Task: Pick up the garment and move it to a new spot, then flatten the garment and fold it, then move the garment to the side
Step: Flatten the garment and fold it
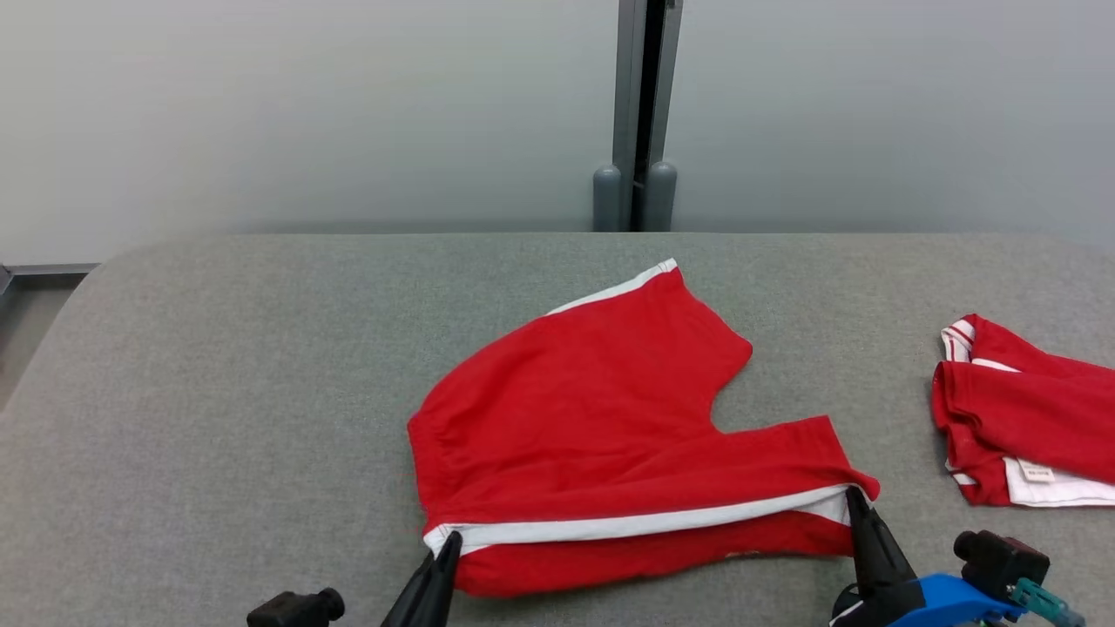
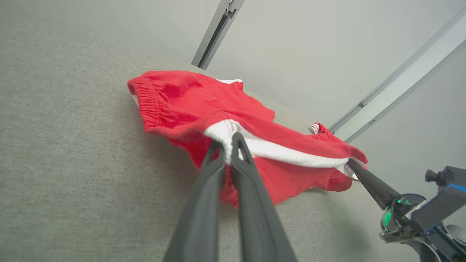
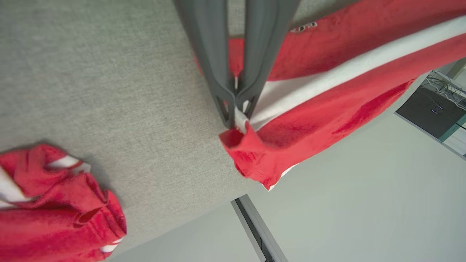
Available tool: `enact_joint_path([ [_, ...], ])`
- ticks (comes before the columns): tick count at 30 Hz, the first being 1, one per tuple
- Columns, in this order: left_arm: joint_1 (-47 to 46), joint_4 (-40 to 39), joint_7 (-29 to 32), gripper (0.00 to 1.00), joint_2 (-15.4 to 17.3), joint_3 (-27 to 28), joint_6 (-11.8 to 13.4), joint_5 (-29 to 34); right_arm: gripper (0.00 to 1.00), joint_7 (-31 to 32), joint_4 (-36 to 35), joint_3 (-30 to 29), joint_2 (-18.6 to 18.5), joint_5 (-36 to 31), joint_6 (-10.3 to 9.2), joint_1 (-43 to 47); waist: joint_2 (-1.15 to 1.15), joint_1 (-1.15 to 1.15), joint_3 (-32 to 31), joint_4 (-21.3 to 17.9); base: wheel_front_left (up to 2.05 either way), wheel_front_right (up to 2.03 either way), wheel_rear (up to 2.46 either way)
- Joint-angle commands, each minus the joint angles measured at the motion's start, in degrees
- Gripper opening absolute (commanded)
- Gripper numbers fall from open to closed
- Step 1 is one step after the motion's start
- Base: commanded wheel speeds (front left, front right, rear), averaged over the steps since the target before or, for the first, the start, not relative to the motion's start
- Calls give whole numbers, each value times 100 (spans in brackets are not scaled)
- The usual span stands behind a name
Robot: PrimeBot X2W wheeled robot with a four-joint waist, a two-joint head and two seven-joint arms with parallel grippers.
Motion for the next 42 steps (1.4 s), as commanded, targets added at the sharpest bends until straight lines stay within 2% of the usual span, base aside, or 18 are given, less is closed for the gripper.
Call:
enact_joint_path([
  [1, 9, -79, -16, 0, -8, -17, -10, 72, 0, -25, -92, -36, -31, 24, 0, 119, 0, 2, -28, -4, 0, 0, 0],
  [6, -179, -298, -15, 0, -57, -20, -10, 155, 0, -25, -395, -26, -28, -129, 0, 99, 0, 2, 8, 35, 0, 0, 0],
  [14, -1113, -210, -15, 0, -108, -50, -10, -8, 0, 404, -239, -122, -27, -819, 0, -1355, 0, 2, 676, 153, 0, 0, 0],
  [24, -2435, 258, -15, 0, -173, -111, -10, -462, 0, 691, 995, -254, -28, -1636, 0, -3475, 0, 2, 1690, 538, 0, 0, 0],
  [31, -2937, 590, -15, 0, -235, -258, -10, -723, 0, 402, 2047, -632, -27, -2129, 0, -4448, 0, 2, 2166, 741, 0, 0, 0],
  [32, -2965, 633, -15, 0, -244, -270, -10, -752, 3, 345, 2188, -670, -26, -2188, 0, -4550, 0, 2, 2211, 758, 0, 0, 0],
  [33, -2988, 686, -15, 0, -246, -280, -10, -759, 30, 294, 2318, -702, -27, -2238, 0, -4646, 0, 2, 2251, 773, 0, 0, 0],
  [34, -2996, 726, -15, 0, -246, -304, -10, -783, 88, 237, 2440, -739, -26, -2282, 0, -4728, 0, 2, 2275, 785, 0, 0, 0],
  [35, -2998, 773, -15, 35, -248, -303, -10, -799, 100, 183, 2540, -765, -30, -2365, 0, -4799, 0, 2, 2304, 792, 0, 0, 0],
  [36, -2982, 810, -15, 85, -250, -296, -10, -785, 100, 138, 2647, -780, -28, -2407, 0, -4844, 0, 2, 2315, 802, 0, 0, 0],
  [37, -2949, 843, -15, 100, -253, -279, -10, -766, 100, 91, 2709, -803, -29, -2453, 0, -4882, 0, 2, 2320, 811, 0, 0, 0],
  [42, -2694, 946, -15, 100, -268, -48, -10, -537, 100, -17, 2784, -892, -26, -2789, 0, -4827, 0, 2, 2268, 810, 0, 0, 0],
])
